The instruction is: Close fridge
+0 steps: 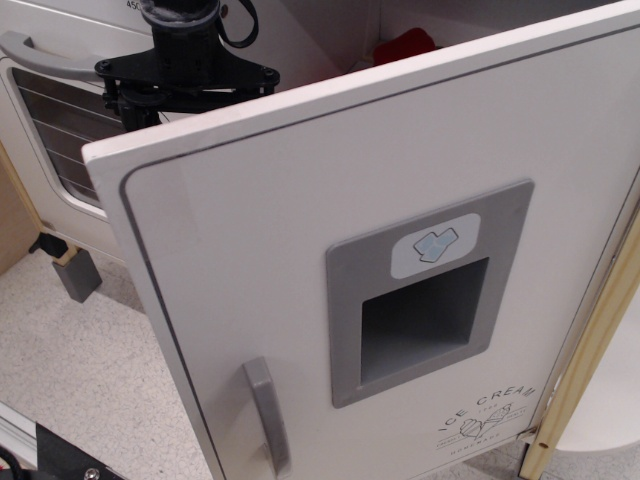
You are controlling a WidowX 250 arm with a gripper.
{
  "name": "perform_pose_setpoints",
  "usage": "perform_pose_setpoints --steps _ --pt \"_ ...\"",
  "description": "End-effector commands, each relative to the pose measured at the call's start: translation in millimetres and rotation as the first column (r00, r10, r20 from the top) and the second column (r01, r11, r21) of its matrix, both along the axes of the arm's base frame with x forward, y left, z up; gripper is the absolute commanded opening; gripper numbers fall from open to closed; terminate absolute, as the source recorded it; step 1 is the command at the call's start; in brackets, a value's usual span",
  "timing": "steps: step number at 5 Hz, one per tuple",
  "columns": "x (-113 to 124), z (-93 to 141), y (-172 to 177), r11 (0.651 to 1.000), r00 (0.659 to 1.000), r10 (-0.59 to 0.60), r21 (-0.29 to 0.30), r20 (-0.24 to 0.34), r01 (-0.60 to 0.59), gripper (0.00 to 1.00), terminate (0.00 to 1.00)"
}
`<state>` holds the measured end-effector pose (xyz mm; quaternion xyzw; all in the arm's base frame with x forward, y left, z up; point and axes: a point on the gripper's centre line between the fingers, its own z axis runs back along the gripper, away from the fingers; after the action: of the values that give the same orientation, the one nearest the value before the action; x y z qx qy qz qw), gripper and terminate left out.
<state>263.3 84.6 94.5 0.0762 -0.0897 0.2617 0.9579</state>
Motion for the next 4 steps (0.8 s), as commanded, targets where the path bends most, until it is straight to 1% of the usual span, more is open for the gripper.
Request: perform_pose_setpoints --steps 1,2,3,4 --pt "0 0 0 1.0 1.0 0.0 0.0 0.0 0.0 1.0 0.0" --pt "-15 12 -1 0.997 0.997 -0.071 -0.034 -0.011 0.07 1.0 0.0" --pt "-25 30 -11 0.987 0.99 -0.139 -0.082 -0.008 0.138 1.0 0.0" --pt "-35 56 -23 0.966 0.969 -0.247 -0.073 -0.003 0.247 1.0 0.0"
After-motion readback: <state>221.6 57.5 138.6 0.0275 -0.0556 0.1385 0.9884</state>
